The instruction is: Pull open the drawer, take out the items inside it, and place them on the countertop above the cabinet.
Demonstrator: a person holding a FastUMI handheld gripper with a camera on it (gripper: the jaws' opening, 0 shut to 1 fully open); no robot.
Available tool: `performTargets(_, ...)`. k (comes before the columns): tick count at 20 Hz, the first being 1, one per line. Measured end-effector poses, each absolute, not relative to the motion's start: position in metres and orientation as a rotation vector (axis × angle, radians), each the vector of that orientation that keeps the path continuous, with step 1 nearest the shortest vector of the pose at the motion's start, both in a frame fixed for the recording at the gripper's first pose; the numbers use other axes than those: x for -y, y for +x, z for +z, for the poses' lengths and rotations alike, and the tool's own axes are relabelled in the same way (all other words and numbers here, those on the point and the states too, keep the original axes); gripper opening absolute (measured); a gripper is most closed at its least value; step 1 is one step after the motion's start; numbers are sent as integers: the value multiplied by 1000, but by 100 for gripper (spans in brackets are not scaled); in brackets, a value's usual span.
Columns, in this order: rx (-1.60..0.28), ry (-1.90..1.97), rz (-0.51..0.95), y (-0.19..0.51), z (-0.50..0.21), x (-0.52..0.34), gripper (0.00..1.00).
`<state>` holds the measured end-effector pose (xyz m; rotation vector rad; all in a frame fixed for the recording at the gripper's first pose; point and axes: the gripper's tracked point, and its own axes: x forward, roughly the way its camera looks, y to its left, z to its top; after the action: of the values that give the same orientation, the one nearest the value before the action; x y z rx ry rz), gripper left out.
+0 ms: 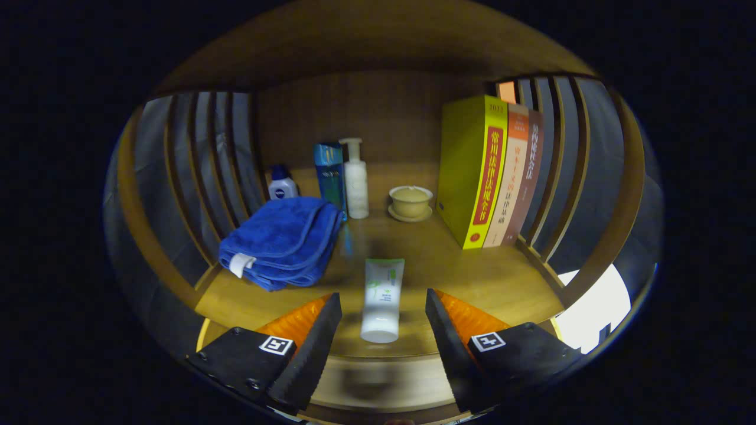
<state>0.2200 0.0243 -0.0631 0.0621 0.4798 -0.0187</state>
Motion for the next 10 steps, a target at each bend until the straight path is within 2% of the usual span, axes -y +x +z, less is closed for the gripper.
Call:
performTargets(5,-307,59,64,165,-23,-48,94)
performTargets(10,-92,24,47,111,-18,-53,94)
